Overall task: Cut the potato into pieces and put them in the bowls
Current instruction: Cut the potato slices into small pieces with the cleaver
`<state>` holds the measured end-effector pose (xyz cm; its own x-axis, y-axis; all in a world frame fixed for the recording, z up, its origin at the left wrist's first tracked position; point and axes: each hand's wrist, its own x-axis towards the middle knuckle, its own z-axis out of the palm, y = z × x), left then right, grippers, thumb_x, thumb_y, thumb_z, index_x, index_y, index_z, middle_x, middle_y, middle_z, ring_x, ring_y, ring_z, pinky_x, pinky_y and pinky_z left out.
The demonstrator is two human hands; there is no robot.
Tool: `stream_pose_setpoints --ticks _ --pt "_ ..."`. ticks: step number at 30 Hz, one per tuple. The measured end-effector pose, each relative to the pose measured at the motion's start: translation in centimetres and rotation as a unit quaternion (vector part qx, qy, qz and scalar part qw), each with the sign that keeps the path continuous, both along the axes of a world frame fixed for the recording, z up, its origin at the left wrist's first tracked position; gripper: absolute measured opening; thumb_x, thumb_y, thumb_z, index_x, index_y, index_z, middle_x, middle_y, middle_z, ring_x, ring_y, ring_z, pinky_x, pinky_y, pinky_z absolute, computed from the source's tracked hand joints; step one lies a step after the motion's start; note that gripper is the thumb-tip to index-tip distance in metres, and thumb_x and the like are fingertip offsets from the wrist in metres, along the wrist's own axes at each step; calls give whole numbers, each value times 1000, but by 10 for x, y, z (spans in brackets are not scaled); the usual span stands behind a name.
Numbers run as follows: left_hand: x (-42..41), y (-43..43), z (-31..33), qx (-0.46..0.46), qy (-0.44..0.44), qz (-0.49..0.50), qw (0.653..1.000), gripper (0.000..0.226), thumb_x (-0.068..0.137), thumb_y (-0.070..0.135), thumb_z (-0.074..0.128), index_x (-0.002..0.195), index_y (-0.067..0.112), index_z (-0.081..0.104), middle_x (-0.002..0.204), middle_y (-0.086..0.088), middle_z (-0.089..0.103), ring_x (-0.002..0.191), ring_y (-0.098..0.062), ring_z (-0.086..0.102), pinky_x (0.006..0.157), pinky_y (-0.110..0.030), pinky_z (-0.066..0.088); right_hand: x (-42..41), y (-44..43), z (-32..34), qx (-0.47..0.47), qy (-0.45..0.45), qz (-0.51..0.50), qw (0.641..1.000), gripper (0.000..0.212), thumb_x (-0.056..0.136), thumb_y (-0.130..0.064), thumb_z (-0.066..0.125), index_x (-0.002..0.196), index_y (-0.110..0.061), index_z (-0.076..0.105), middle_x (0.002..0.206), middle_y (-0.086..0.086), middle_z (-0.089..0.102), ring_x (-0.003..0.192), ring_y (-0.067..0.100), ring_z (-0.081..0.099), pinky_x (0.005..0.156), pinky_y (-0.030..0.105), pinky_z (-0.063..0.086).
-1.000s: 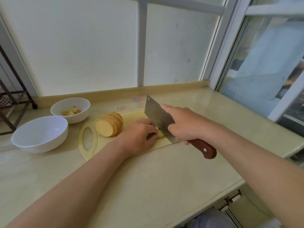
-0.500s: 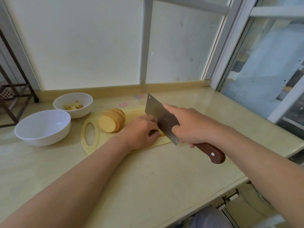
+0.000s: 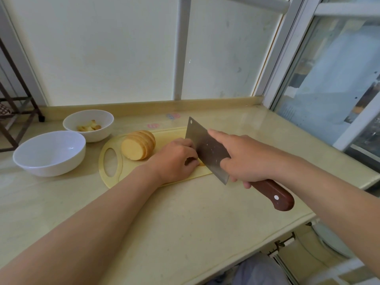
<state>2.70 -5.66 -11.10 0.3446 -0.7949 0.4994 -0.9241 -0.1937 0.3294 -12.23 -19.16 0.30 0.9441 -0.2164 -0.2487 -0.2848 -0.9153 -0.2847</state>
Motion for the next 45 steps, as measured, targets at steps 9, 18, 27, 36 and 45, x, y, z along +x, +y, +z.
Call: stream_pose_setpoints --ticks 9,18,27,36,45 --pt "5 3 0 -16 12 -18 1000 12 82 20 72 87 12 79 90 1 68 79 -15 63 71 -31 53 52 8 -17 40 -31 -22 998 93 91 -6 44 164 -44 1 93 10 69 53 20 69 66 43 66" --pt "2 12 8 -20 3 1 1000 3 75 11 73 75 11 76 82 2 67 69 -8 56 67 -19 46 56 -10 -23 129 -77 -65 987 89 91 -6 45 164 -45 14 80 9 76 46 16 65 48 26 52" --pt "7 13 4 -19 19 -4 1000 7 77 13 71 78 13 78 82 2 66 66 -6 55 65 -19 48 41 -6 -11 114 -83 -42 989 89 93 -4 47 162 -51 15 80 9 75 46 17 65 45 24 50" --pt "10 14 3 -19 12 8 1000 9 75 8 71 78 13 78 81 4 66 68 -5 54 67 -8 40 38 6 -13 102 -76 -27 991 92 90 -5 47 162 -51 13 82 8 74 45 16 65 45 24 50" --pt "9 15 5 -15 4 3 1000 10 73 6 71 76 13 78 76 2 66 65 -9 57 64 -14 43 43 15 -13 64 -54 -14 996 92 91 -3 45 163 -47 9 87 8 70 47 18 64 47 26 54"
